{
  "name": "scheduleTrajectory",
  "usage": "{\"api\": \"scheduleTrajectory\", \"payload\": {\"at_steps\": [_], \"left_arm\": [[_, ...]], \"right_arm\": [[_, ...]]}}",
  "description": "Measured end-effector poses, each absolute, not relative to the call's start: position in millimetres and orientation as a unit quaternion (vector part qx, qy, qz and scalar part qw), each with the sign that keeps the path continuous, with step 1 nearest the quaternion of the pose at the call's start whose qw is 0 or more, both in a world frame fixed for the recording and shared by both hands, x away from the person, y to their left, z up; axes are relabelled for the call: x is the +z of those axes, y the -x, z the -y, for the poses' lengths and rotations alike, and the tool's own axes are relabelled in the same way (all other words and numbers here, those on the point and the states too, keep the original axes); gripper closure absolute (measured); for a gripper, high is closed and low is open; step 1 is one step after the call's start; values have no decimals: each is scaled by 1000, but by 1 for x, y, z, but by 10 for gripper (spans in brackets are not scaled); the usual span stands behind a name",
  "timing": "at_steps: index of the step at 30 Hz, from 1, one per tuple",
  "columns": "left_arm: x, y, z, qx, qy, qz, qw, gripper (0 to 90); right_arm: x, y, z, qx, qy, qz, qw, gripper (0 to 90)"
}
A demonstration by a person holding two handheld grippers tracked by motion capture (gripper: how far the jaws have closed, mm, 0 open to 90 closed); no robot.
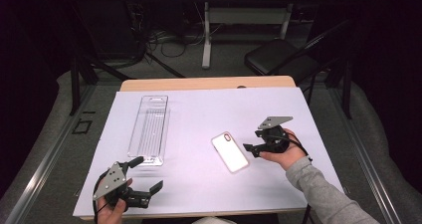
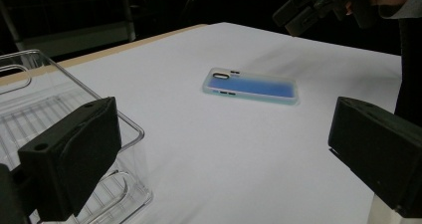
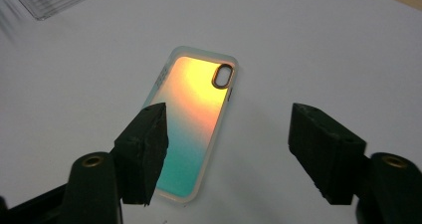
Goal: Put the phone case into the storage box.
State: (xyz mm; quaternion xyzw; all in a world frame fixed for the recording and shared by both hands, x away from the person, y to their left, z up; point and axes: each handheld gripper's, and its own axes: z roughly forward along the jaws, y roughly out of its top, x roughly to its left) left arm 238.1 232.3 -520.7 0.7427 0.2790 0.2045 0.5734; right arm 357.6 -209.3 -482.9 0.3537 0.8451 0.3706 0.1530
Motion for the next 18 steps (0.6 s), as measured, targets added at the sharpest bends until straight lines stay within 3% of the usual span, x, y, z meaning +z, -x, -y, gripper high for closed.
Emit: {"api": "scheduleTrajectory", "payload": {"at_steps": [10,18], "left_arm": [[-521,-238,-232,201,-742,-280,574,4],[-521,-239,-232,198,-744,-279,574,4]], "right_arm": [[-482,-366,199,352,-353,-854,152,441],[-482,-367,188,337,-329,-867,162,460]]}}
